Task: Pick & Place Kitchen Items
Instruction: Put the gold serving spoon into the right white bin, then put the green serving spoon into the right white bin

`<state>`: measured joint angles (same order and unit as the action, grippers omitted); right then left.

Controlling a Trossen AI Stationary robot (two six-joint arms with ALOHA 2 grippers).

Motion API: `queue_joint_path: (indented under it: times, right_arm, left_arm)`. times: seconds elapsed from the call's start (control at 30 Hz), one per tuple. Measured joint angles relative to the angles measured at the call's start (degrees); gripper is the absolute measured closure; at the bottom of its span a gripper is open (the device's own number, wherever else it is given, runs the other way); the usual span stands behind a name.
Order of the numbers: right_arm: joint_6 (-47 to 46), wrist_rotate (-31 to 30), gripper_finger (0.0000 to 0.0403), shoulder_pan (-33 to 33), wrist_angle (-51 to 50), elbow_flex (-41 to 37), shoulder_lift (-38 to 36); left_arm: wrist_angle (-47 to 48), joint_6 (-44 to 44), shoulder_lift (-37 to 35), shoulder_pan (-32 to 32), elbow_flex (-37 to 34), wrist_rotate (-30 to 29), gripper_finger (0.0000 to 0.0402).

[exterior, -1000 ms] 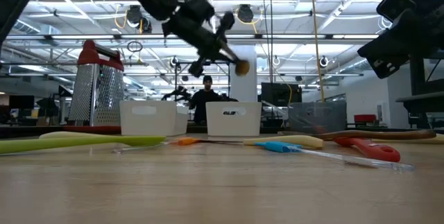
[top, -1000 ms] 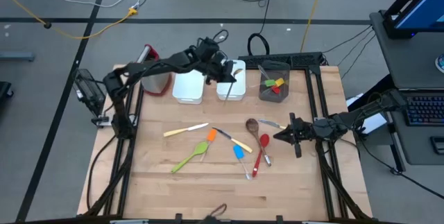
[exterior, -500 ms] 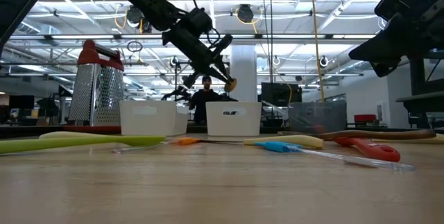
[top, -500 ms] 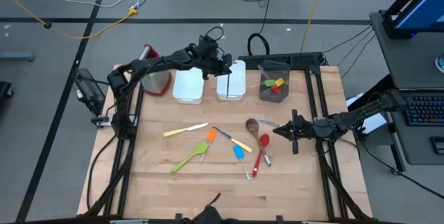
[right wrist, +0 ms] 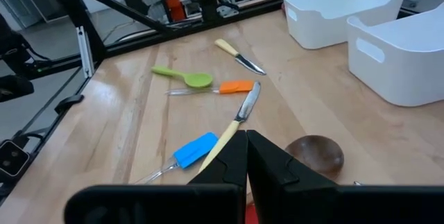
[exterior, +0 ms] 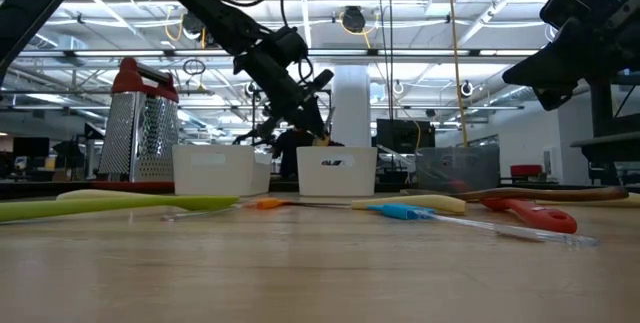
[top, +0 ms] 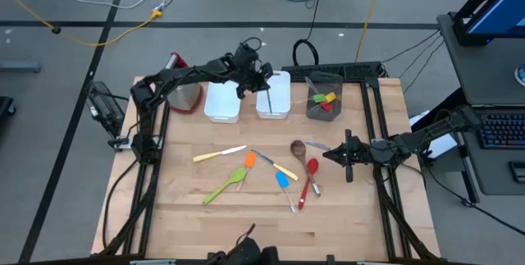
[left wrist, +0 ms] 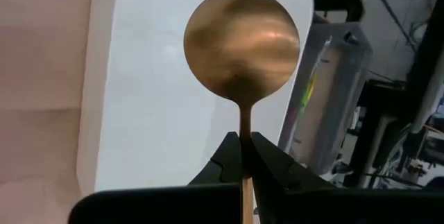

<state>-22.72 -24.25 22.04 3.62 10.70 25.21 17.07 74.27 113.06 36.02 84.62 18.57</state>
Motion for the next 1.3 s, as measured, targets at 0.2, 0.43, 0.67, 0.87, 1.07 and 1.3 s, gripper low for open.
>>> queue_joint_path:
  times: [0.2, 0.43, 0.67, 0.87, 1.07, 1.3]
  right_arm:
    - [0.43, 0.02, 0.0403, 0.0, 0.02, 0.0, 0.0]
    - [1.33, 0.02, 0.0403, 0.0, 0.02, 0.0, 0.0]
    - [1.35, 0.06, 0.0403, 0.0, 0.02, 0.0, 0.0]
    - [0.98, 0.22, 0.0403, 0.01, 0.02, 0.0, 0.02]
    - [1.03, 0.24, 0.0403, 0.03, 0.05, 0.0, 0.07]
    - [0.96, 0.26, 0.0403, 0.04, 0.04, 0.0, 0.09]
  left_arm:
    - [3.24, 2.39, 0.0, -0.21, 0.0, 0.2, 0.0401]
    - [2.35, 3.98, 0.03, -0.82, 0.02, -1.27, 0.0401]
    - [-0.6, 5.48, 2.56, -2.66, 0.04, -0.46, 0.0401]
    - [-2.18, 5.33, 3.32, -2.15, 0.03, 0.71, 0.04]
    - [-2.25, 4.3, 3.34, -2.26, 0.02, -0.48, 0.0367]
    - [-2.48, 4.06, 3.34, -2.22, 0.02, -1.14, 0.0322]
